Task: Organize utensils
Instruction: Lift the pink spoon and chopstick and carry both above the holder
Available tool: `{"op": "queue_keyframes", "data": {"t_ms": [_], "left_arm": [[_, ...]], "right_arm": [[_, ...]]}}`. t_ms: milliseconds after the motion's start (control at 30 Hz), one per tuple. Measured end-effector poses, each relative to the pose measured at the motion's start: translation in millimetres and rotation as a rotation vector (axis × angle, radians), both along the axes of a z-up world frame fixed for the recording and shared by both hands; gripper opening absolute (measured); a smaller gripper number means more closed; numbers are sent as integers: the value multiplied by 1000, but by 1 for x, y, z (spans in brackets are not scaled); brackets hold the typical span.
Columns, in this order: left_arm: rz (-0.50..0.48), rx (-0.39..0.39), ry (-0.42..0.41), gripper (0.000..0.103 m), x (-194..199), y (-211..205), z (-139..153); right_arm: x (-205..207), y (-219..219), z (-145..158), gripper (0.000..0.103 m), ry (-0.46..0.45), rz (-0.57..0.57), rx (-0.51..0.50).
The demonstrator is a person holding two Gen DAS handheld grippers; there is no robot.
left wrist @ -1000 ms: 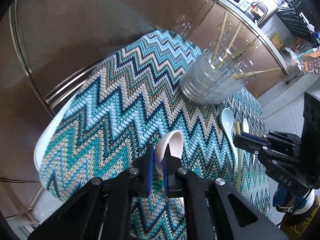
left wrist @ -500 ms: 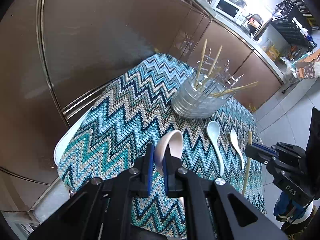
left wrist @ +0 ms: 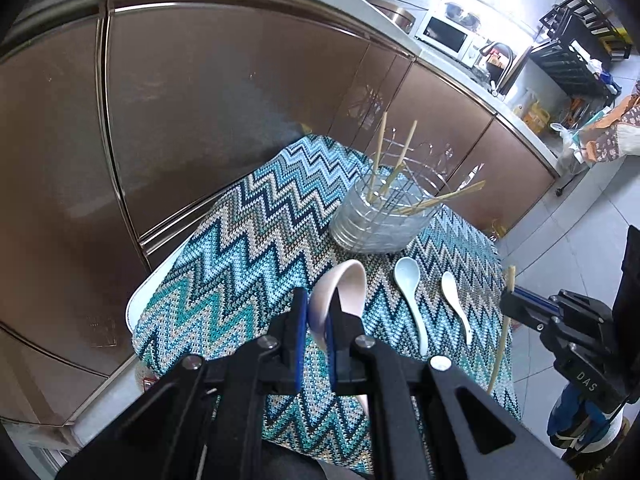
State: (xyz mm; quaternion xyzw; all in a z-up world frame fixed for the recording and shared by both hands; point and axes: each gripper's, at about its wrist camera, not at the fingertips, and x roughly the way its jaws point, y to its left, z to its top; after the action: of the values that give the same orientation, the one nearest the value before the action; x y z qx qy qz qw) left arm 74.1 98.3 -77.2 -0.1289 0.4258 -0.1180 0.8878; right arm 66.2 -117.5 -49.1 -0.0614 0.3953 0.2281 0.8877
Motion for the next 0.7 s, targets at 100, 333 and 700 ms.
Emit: {"op": "queue_keyframes", "data": {"t_ms": [100,333,700], "left_arm": [[2,3,-13,7,-3,-2,7],[15,11,-55,8,-5,-6,25],[52,31,-236,7,-1,-13,87]], "right_arm": [[-4,-2,9,5,-25,-1,12],[-8,-8,28,5,-77,2,51],[6,-24,72,5,-214,-3,181]]}}
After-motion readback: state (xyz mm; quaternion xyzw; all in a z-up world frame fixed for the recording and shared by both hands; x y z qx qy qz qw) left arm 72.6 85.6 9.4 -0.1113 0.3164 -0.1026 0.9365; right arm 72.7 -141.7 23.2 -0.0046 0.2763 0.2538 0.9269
